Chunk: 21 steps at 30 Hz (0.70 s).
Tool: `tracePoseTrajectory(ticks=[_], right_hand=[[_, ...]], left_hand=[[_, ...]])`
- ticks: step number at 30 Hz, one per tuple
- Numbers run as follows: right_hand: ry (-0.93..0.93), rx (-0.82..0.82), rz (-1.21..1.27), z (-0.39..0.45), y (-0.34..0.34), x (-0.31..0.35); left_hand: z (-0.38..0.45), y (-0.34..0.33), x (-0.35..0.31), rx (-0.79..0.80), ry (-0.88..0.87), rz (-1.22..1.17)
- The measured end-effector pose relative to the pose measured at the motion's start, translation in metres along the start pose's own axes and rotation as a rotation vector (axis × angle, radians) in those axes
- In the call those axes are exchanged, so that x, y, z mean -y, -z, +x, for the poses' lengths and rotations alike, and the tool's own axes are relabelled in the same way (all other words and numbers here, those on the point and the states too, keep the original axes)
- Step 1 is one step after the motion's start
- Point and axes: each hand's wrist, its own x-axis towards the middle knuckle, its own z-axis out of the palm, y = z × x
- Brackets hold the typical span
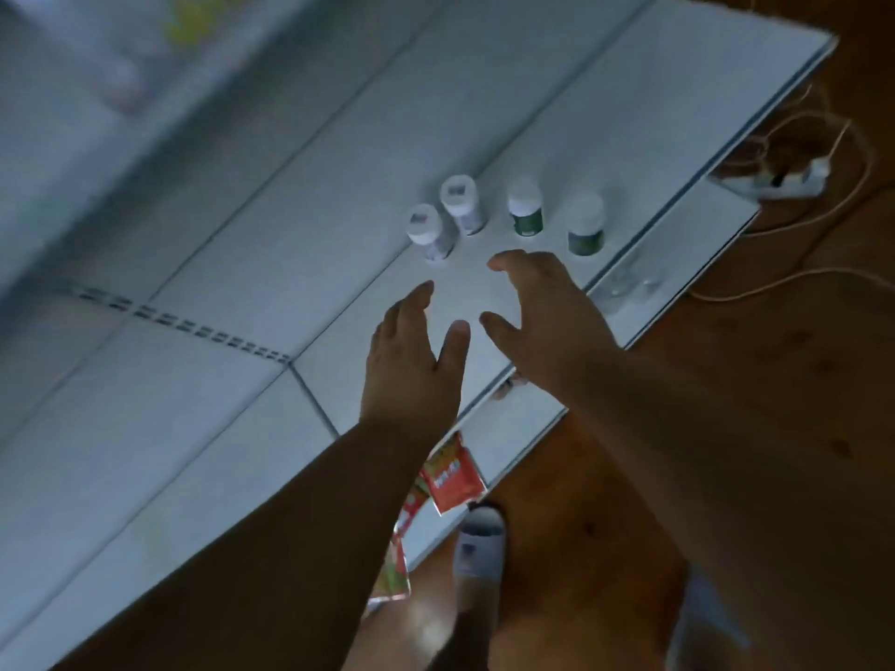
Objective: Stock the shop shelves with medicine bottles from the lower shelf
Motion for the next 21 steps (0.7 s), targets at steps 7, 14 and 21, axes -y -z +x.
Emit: tracePoseTrajectory(ticks=[7,14,21], right_hand=[[0.084,-0.068,0.003,0.077,-0.091,-0.051],[0.118,-0.230,-0.004,0.139,-0.162,-0.026],[0.059,-0.419,-0.090,0.153,-0.190,-0.018]], left_hand=[[0.065,-0.055,0.072,-0.126,-0.094,-0.036],[0.100,-0.043,0.111,-0.178,-0.119,0.026],[0.132,-0.039,0.126,-0.159,-0.087,-0.016]])
